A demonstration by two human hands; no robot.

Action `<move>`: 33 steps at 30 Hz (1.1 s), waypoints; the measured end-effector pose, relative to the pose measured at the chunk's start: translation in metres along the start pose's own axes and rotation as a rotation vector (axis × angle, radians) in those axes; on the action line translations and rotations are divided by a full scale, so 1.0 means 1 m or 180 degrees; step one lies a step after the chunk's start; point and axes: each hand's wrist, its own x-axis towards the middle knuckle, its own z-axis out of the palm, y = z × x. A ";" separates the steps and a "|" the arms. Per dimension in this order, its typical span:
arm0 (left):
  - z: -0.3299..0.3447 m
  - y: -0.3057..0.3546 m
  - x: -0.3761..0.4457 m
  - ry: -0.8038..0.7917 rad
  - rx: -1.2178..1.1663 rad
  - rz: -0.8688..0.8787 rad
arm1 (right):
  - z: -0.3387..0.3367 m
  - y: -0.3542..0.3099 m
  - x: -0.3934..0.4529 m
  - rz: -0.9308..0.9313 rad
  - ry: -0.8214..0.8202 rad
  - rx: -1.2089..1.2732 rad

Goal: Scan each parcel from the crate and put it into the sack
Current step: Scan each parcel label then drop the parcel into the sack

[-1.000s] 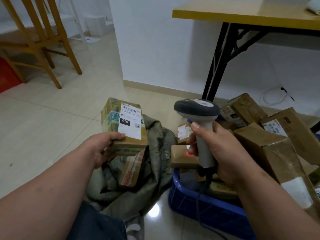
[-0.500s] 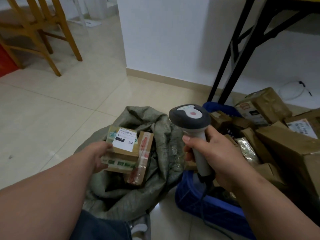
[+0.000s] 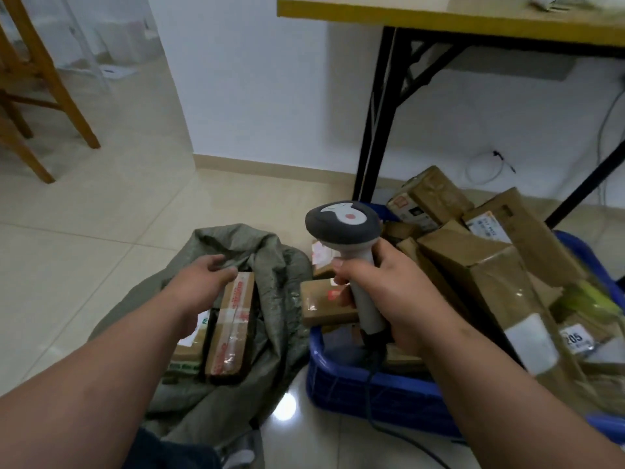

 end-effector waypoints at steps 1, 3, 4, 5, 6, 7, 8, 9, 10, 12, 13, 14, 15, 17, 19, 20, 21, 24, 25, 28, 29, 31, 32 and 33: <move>0.011 0.010 -0.009 -0.0055 -0.0031 0.0103 | -0.007 -0.002 -0.005 -0.0012 0.0108 -0.0006; 0.036 0.029 -0.026 -0.0169 -0.0085 0.0278 | -0.024 -0.006 -0.016 -0.0086 0.0362 0.0042; 0.049 0.038 -0.034 -0.0222 -0.0105 0.0356 | -0.032 -0.008 -0.022 -0.0133 0.0499 0.0081; 0.062 0.046 -0.043 -0.0281 -0.0122 0.0441 | -0.041 -0.010 -0.029 -0.0195 0.0639 0.0109; 0.075 0.053 -0.052 -0.0347 -0.0147 0.0536 | -0.051 -0.012 -0.036 -0.0278 0.0756 0.0125; 0.088 0.061 -0.061 -0.0434 -0.0162 0.0618 | -0.060 -0.014 -0.042 -0.0369 0.0839 0.0129; 0.101 0.067 -0.069 -0.0547 -0.0171 0.0676 | -0.069 -0.016 -0.049 -0.0455 0.0902 0.0117; 0.113 0.074 -0.077 -0.0673 -0.0191 0.0706 | -0.078 -0.018 -0.056 -0.0531 0.0963 0.0098; 0.126 0.080 -0.083 -0.0797 -0.0228 0.0706 | -0.087 -0.019 -0.063 -0.0607 0.1027 0.0093; 0.148 0.090 -0.094 -0.1022 -0.0269 0.0652 | -0.106 -0.020 -0.076 -0.0748 0.1163 0.0057; 0.160 0.095 -0.098 -0.1135 -0.0251 0.0595 | -0.116 -0.020 -0.081 -0.0785 0.1255 0.0007; 0.171 0.101 -0.102 -0.1249 -0.0234 0.0517 | -0.125 -0.019 -0.086 -0.0802 0.1361 -0.0041; 0.182 0.107 -0.106 -0.1349 -0.0235 0.0430 | -0.133 -0.018 -0.091 -0.0813 0.1477 -0.0082; 0.202 0.121 -0.112 -0.1424 -0.0200 0.0306 | -0.149 -0.014 -0.096 -0.0778 0.1724 -0.0174; 0.221 0.135 -0.115 -0.1309 0.0002 0.0357 | -0.164 -0.010 -0.097 -0.0602 0.1920 -0.0284; 0.231 0.142 -0.114 -0.1243 0.0149 0.0424 | -0.170 -0.008 -0.097 -0.0491 0.1955 -0.0327; 0.239 0.150 -0.114 -0.1194 0.0301 0.0464 | -0.175 -0.006 -0.096 -0.0385 0.1942 -0.0351; 0.258 0.165 -0.112 -0.1240 0.0557 0.0231 | -0.182 -0.002 -0.094 -0.0176 0.1804 -0.0346; 0.263 0.168 -0.111 -0.1268 0.0580 0.0103 | -0.183 -0.001 -0.093 -0.0158 0.1773 -0.0363; 0.272 0.170 -0.106 -0.1211 0.0448 -0.0283 | -0.184 0.001 -0.094 -0.0169 0.1714 -0.0456; 0.274 0.169 -0.105 -0.1183 0.0345 -0.0336 | -0.185 0.002 -0.095 -0.0170 0.1697 -0.0453; 0.273 0.166 -0.103 -0.1190 0.0197 -0.0291 | -0.187 0.003 -0.098 -0.0162 0.1683 -0.0392; 0.269 0.164 -0.103 -0.1213 0.0159 -0.0230 | -0.189 0.004 -0.098 -0.0156 0.1686 -0.0348; 0.263 0.162 -0.104 -0.1222 0.0137 -0.0166 | -0.191 0.003 -0.100 -0.0156 0.1700 -0.0302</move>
